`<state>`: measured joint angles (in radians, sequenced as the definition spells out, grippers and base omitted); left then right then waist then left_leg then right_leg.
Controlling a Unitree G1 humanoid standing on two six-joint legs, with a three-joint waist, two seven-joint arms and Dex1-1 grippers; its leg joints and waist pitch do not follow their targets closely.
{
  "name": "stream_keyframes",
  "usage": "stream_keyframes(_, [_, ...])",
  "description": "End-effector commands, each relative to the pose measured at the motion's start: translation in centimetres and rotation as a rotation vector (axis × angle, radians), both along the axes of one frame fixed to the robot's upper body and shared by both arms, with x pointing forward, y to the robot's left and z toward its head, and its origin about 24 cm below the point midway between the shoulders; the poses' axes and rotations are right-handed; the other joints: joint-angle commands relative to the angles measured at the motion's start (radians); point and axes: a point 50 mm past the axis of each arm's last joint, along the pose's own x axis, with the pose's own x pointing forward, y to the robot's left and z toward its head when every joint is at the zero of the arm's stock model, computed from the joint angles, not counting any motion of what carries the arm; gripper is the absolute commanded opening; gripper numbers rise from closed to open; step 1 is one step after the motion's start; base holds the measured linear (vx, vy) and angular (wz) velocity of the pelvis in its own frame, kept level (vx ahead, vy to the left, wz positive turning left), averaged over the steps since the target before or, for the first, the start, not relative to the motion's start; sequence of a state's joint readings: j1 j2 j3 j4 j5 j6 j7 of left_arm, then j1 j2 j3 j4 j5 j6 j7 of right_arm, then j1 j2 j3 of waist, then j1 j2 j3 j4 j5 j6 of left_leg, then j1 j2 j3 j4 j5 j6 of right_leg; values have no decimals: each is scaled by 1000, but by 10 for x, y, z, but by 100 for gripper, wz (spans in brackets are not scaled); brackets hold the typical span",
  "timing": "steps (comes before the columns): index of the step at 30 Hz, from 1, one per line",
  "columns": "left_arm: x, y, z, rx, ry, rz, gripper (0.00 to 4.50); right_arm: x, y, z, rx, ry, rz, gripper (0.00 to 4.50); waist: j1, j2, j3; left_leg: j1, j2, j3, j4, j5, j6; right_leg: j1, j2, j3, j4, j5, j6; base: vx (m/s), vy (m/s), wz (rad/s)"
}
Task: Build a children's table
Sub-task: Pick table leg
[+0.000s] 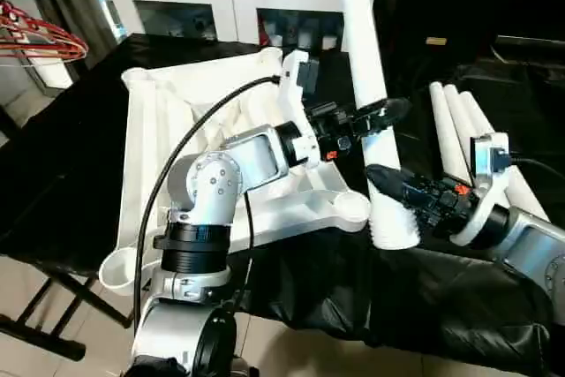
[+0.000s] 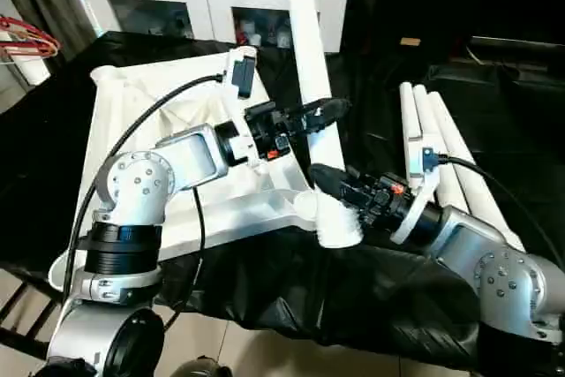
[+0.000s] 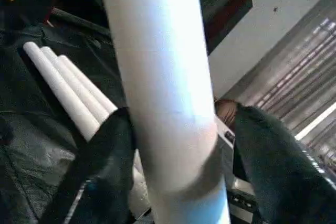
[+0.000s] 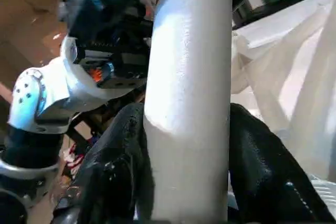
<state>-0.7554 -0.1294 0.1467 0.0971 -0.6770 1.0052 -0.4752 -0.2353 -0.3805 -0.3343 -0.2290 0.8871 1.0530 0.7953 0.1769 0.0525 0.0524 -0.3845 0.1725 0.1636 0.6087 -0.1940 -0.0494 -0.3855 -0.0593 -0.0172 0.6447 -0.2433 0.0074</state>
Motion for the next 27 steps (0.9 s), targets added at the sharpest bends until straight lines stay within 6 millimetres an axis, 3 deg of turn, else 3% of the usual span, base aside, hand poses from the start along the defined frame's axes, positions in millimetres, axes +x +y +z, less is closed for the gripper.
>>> stream_keyframes(1, [-1,-4,6,-58,8,-23,287,-6,5,7,13,-28,67,191,5,-28,-68,4,36,-16,-52,11,55,55,-70,32,-77,65,-215,0,0,0])
stream_keyframes(11, [-3,-5,6,-63,-2,-34,212,-7,7,3,-7,-17,78,190,4,-29,-67,4,38,-17,-54,9,48,53,-71,32,-79,41,-201,0,0,0])
stream_keyframes(12, [-2,-5,4,-2,-15,4,200,-3,8,3,-52,-32,52,190,4,-34,-67,4,38,-16,-55,12,49,53,-71,32,-78,48,-200,0,0,0])
stream_keyframes(16, [-1,-6,3,62,-22,40,191,4,13,3,-120,-52,-4,188,2,-32,-66,5,38,-17,-56,5,35,52,-72,32,-80,34,-186,0,0,0])
stream_keyframes(22, [11,-10,-3,142,43,219,184,19,39,4,-283,-122,-135,187,-12,-30,-66,3,35,-19,-58,9,16,52,-68,31,-80,45,-169,0,0,0])
stream_keyframes(27, [12,-10,-5,155,23,239,184,22,47,8,-300,-153,-175,187,-6,-23,-69,8,37,-18,-57,10,11,49,-66,34,-76,77,-166,0,0,0])
